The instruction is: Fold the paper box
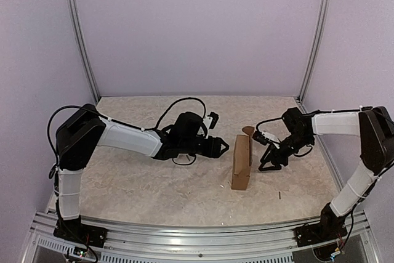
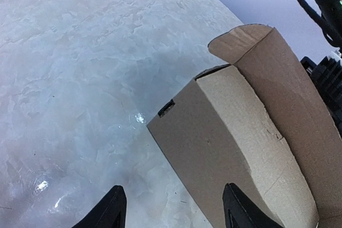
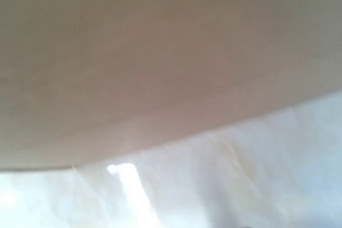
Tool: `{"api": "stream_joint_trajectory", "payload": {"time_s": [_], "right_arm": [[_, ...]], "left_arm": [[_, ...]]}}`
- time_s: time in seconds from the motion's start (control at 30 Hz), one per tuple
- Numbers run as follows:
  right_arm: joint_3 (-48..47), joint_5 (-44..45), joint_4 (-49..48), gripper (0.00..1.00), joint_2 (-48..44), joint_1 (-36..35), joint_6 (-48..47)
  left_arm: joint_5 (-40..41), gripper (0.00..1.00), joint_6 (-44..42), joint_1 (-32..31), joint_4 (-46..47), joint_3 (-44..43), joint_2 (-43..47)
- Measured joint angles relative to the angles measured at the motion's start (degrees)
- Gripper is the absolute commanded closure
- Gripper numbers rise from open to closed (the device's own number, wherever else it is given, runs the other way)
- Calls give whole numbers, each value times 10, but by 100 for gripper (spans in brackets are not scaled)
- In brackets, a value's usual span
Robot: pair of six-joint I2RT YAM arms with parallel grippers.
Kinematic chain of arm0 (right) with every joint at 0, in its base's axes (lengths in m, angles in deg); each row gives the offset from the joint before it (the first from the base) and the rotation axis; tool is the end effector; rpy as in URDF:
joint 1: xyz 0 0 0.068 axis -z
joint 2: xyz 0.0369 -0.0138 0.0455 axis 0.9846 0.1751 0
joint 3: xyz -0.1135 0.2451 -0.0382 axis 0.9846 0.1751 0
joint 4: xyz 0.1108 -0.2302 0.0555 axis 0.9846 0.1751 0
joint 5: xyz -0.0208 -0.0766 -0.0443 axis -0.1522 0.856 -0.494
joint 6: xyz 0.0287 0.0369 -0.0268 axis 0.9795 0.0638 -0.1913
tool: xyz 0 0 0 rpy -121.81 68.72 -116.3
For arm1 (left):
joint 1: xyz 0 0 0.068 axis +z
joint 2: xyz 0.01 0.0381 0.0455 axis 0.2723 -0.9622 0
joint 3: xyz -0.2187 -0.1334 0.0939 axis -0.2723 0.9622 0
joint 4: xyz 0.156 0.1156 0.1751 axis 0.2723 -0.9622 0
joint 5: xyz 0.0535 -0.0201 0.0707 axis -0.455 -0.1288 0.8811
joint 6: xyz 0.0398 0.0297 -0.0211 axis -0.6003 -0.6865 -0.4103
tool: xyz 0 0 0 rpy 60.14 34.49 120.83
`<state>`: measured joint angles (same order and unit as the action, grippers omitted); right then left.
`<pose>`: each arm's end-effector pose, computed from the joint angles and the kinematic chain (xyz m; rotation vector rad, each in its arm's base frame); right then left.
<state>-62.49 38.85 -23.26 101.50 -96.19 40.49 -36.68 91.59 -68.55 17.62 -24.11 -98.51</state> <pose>0.2676 0.1011 0.1664 -1.3055 2.3202 0.8515 0.2768 -0.3710 0.1636 0.6051 2.1244 -0.9266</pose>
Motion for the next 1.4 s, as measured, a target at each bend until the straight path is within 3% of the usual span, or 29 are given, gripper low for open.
{"api": "stream_joint_trajectory", "payload": {"time_s": [0.43, 0.67, 0.87, 1.2, 1.4], "right_arm": [[-41, 23, 60, 40, -97, 34, -46], [-75, 46, 17, 41, -146, 34, 18], [-38, 50, -68, 44, -145, 34, 129], [2, 26, -121, 70, -7, 34, 225], [3, -5, -125, 73, 73, 18, 243]], "left_arm": [[84, 38, -50, -48, -66, 28, 63], [123, 37, -54, -72, -108, 92, 129], [135, 35, -54, -64, -150, 93, 132], [129, 38, -56, -3, -181, 55, 132], [122, 39, -57, -4, -183, 47, 132]]}}
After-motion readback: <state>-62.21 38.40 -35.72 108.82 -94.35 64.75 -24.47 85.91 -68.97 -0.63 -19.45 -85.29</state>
